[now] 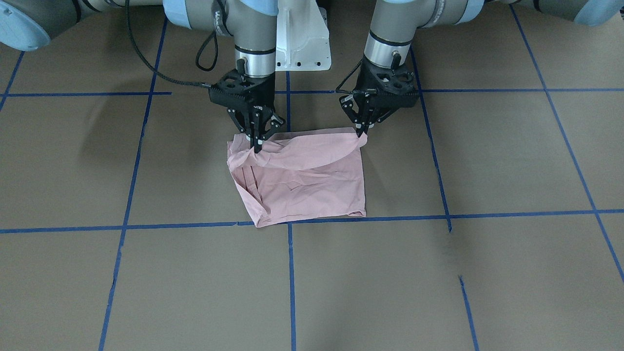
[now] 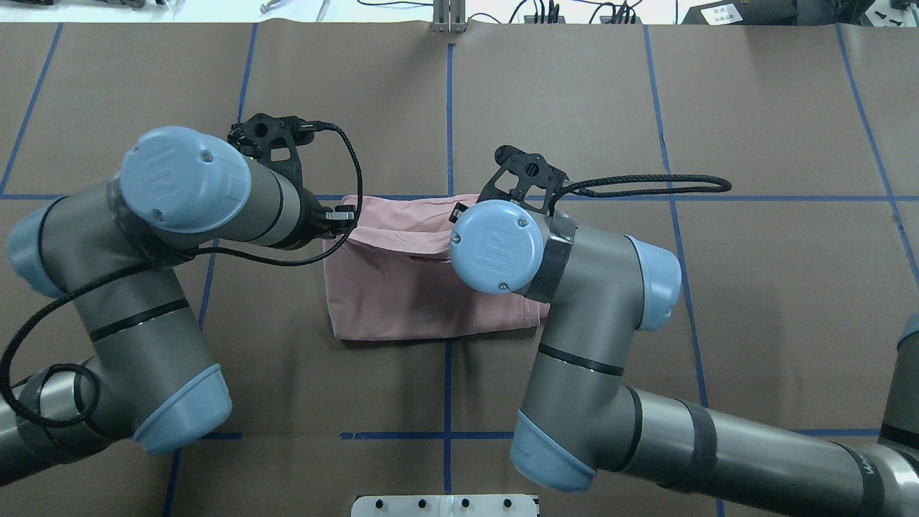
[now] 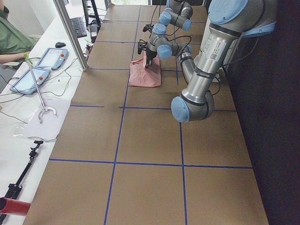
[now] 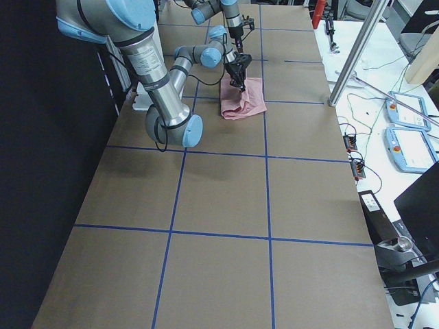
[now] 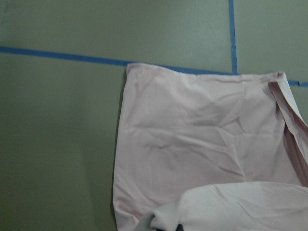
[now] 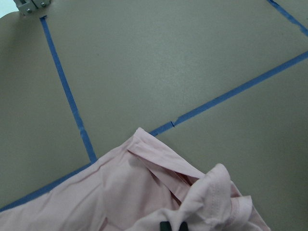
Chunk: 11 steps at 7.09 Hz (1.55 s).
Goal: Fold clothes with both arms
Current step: 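Lift the near edge with both grippers and fold it farther from the robot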
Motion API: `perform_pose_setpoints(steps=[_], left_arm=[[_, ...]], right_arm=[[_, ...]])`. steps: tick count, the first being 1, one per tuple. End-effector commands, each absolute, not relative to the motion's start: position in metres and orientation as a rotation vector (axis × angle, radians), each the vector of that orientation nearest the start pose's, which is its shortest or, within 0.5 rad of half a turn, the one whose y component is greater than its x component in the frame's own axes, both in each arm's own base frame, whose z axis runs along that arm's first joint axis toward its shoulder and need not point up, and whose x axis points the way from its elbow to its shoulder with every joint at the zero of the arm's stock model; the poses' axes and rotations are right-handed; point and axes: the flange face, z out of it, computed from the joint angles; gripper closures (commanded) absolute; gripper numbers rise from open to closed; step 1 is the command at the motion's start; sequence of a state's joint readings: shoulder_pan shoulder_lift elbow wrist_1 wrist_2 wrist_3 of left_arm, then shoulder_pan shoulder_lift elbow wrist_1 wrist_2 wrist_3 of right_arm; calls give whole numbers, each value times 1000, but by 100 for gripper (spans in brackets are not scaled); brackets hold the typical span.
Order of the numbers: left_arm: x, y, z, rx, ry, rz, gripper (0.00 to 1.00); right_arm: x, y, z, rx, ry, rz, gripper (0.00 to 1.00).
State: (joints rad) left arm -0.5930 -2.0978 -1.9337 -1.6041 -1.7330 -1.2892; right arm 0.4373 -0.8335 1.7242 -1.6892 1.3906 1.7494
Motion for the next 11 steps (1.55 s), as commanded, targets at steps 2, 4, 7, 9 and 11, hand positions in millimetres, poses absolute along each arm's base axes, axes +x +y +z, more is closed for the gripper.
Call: perform_pose_setpoints(steps=[2,4,7,9,11], left_arm=[[480,-477,262,269,892,-216,100],[495,-487,288,277,877,-186,100],[484,-492,289,342,859,-73,0],[444,-519,296,367,867,-9,0],[433,-519,308,378,889,-10,0]], right_arm=[[-601,-483,205,301,-750,661,100],[-605,-489,214,308,-733,643,100],[-599,-503,218,336,-697,535,0],[-585,-501,195,292,-754,441,0],[-617,-457,180,316,-765,300,0]])
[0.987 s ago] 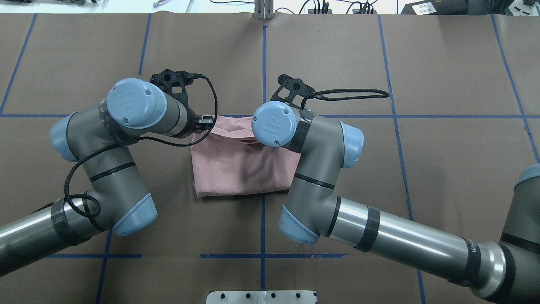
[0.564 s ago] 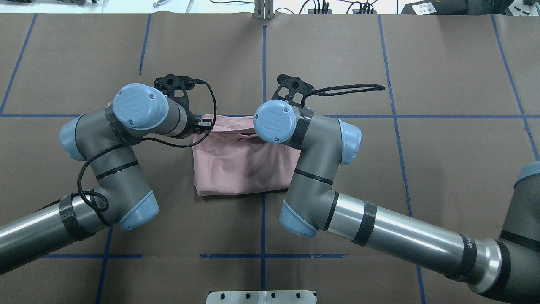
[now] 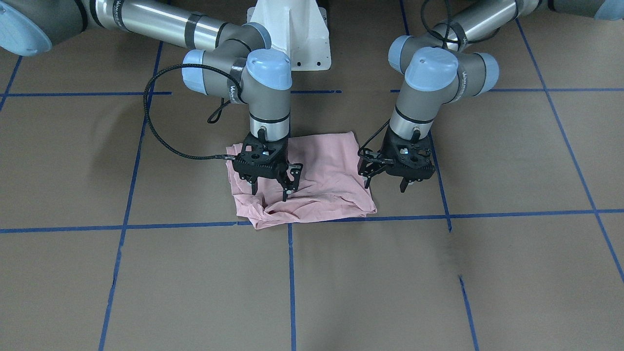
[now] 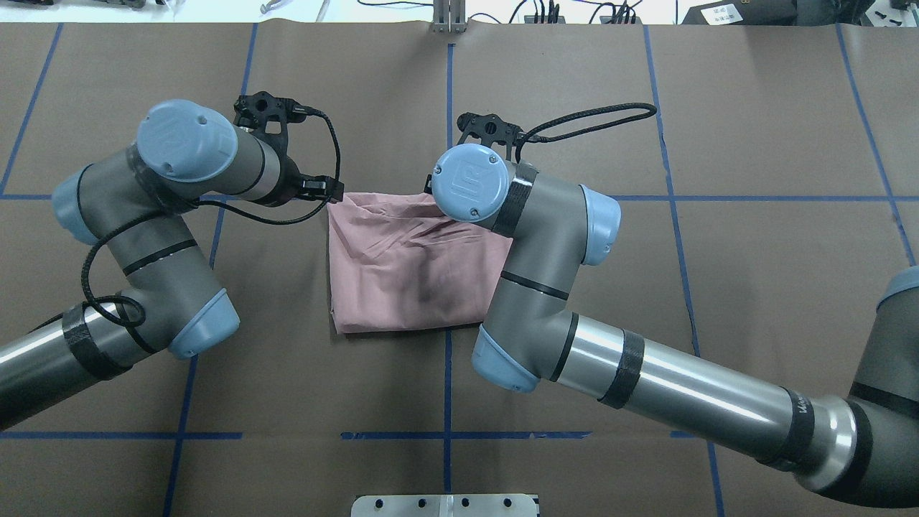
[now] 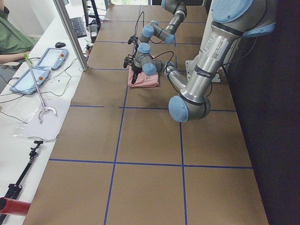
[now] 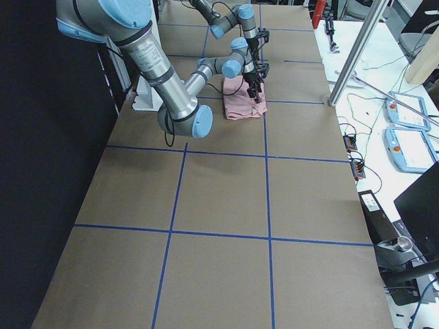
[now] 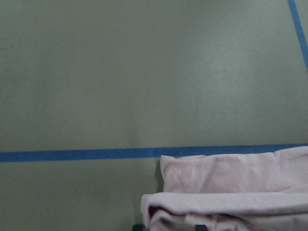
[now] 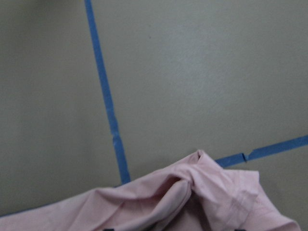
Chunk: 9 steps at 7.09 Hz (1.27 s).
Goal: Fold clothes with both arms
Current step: 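Lift the near edge with both grippers and fold it farther from the robot, then lay the folded edge down and open both grippers, raising the right arm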
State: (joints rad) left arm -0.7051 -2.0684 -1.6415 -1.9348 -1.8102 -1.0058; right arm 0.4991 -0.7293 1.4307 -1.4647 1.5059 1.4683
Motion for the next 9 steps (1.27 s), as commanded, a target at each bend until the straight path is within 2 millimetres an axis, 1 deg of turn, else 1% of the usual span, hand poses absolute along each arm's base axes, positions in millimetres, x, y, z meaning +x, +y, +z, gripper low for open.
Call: perform_pose_setpoints(steps=[1,2,3,4,5,6,7,8,9], left_arm=[[433,-519,306,382,892,-10,0],[432,-519,307,379,891,-14,0],[432,-519,307,378,892,-16,0],[431,-518,305,380,897,-19,0],[427,-515,297,389,911,-19,0],[426,-514,294,392,916,-21,0],[427,-513,295,390,915,-20,0],[429,-511,295,386,915,-18,0],[437,-512,297,365,913,-41,0]], right_arm=[[-630,-445,187,350,-734,219,0],[-636,-446,204,366,-687,169,0],[-638,-465,222,384,-626,157,0],[-623,-502,242,384,-574,195,0],[-614,-536,259,384,-516,211,0],[-595,-577,275,385,-458,227,0],[-559,-618,290,390,-410,219,0],[-524,-647,293,357,-421,208,0],[-497,-663,284,311,-491,161,0]])
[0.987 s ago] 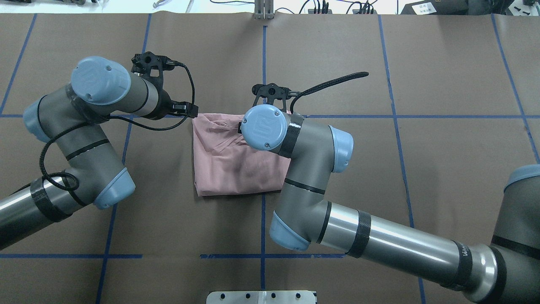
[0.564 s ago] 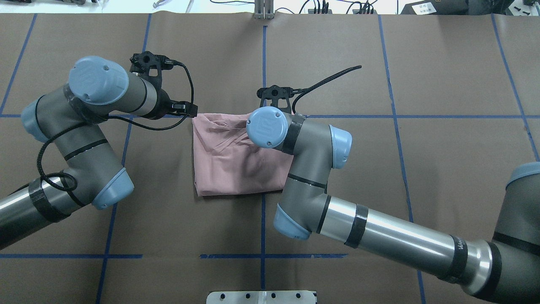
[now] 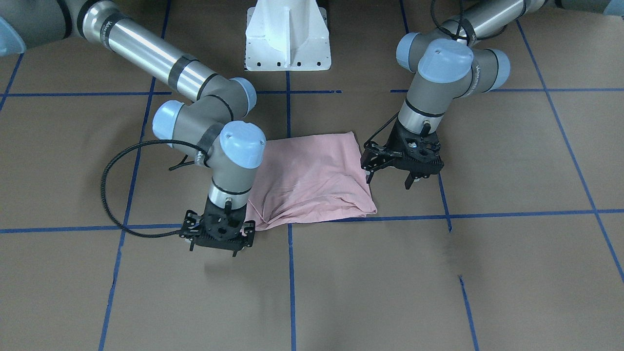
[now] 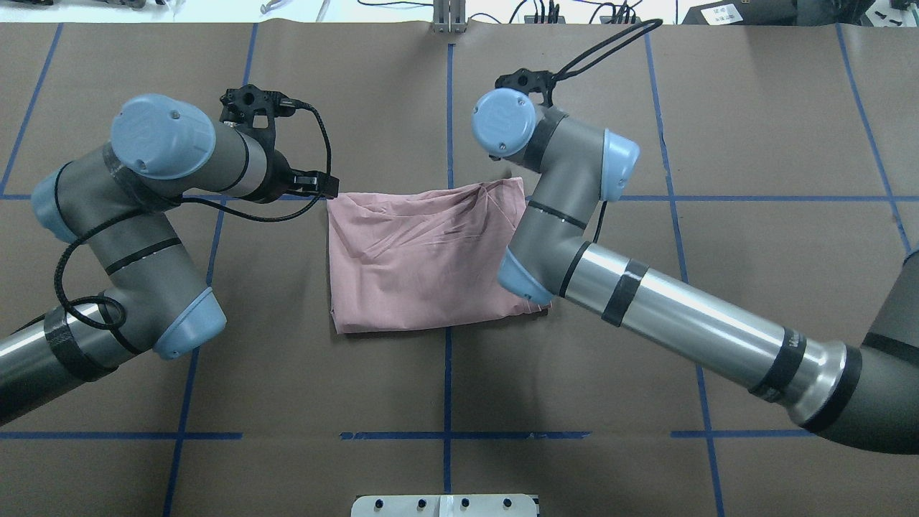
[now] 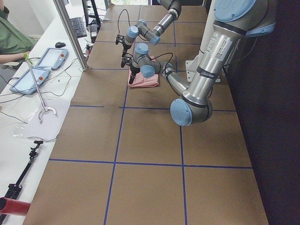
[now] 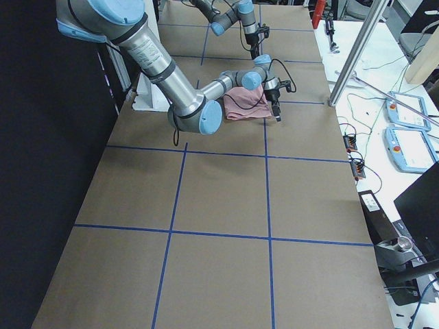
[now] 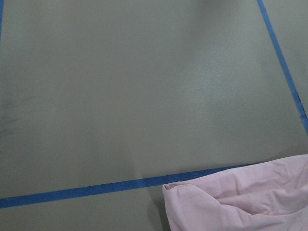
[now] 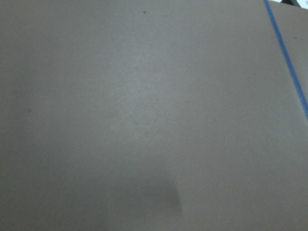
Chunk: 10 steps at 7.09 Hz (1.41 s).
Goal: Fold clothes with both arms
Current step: 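Lay the folded edge down and open both grippers, raising the right arm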
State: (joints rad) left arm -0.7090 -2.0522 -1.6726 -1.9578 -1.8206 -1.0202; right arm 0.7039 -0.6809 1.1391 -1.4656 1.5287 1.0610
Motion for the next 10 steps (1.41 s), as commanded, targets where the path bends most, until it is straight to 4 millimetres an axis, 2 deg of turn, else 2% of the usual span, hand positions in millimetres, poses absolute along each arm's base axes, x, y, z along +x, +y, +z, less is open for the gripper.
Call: perform_pose_setpoints(steps=[1,2,3,5,6,7,8,9,10], left_arm=[[455,-510,296,323,911,-78,0],[484,-505,297,295,899,-72,0],[499,-508,300,295,878,-75,0],[513,-506,326,300,821,-63,0],[518,-510,342,298,787,-53,0],[514,-519,349,350,742,-24,0],[487,-550,361,395,697,-2,0],[446,-582,363,457,657,50,0],[411,-598,387,478,613,72,0]], right_arm=[[-486,-658,261,300,-566,130,0],[-480,-649,250,307,-602,123,0],[-477,-644,248,315,-613,121,0],[-476,-643,257,307,-605,129,0],[-475,-641,265,308,-597,125,0],[-474,-640,265,311,-596,121,0],[-473,-639,271,309,-593,120,0],[-470,-636,272,309,-597,117,0],[-470,-635,275,305,-597,116,0]])
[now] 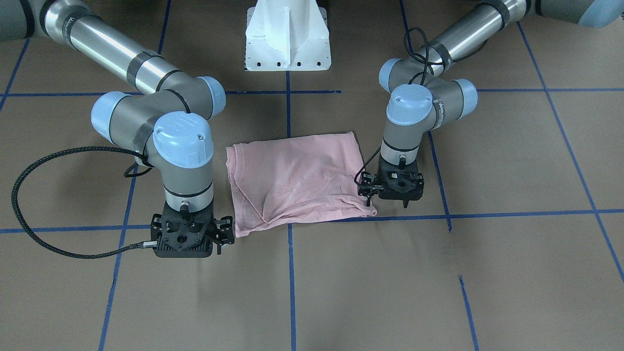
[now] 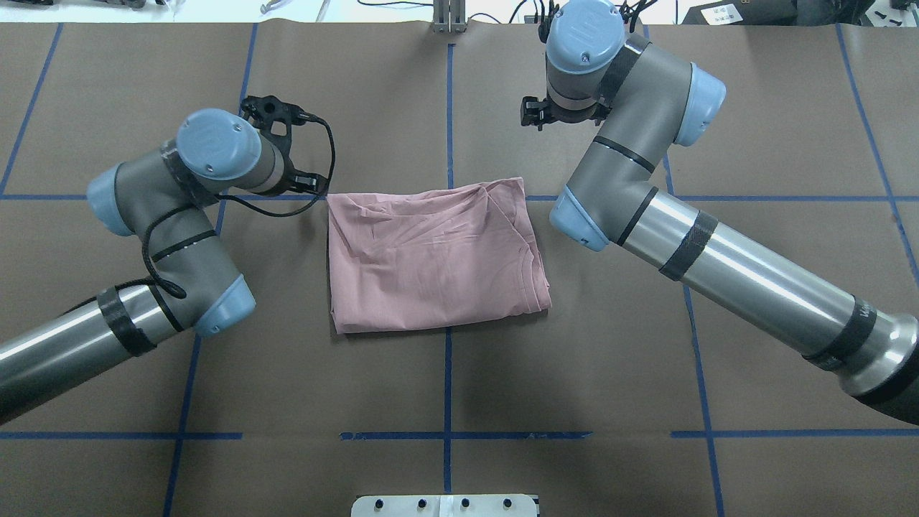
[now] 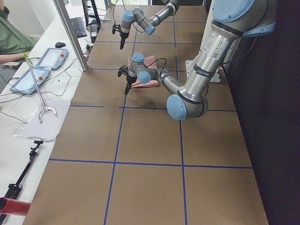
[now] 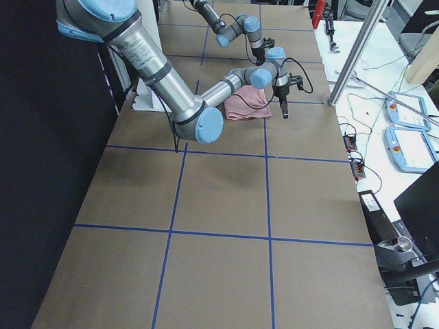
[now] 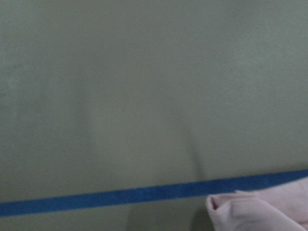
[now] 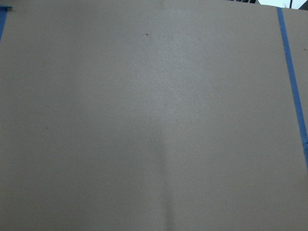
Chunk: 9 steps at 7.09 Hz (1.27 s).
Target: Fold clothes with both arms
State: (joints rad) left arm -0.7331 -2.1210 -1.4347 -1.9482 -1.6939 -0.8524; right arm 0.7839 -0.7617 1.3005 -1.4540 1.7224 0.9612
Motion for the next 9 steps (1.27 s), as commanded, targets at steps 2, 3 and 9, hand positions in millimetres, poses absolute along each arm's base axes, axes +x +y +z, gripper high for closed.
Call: perform_pose_setpoints(steps=[2,3,9], left_arm=[[376,-605,373,522,628,107,0],[353,-601,349,506,680,116,0],[-38,-556,500,507,460,386,0]], right_arm=[[-461,-628,299,334,-666,102,0],[-435,-636,309,289,-696,95,0],[-48,-620,526,236,-659,-166,0]])
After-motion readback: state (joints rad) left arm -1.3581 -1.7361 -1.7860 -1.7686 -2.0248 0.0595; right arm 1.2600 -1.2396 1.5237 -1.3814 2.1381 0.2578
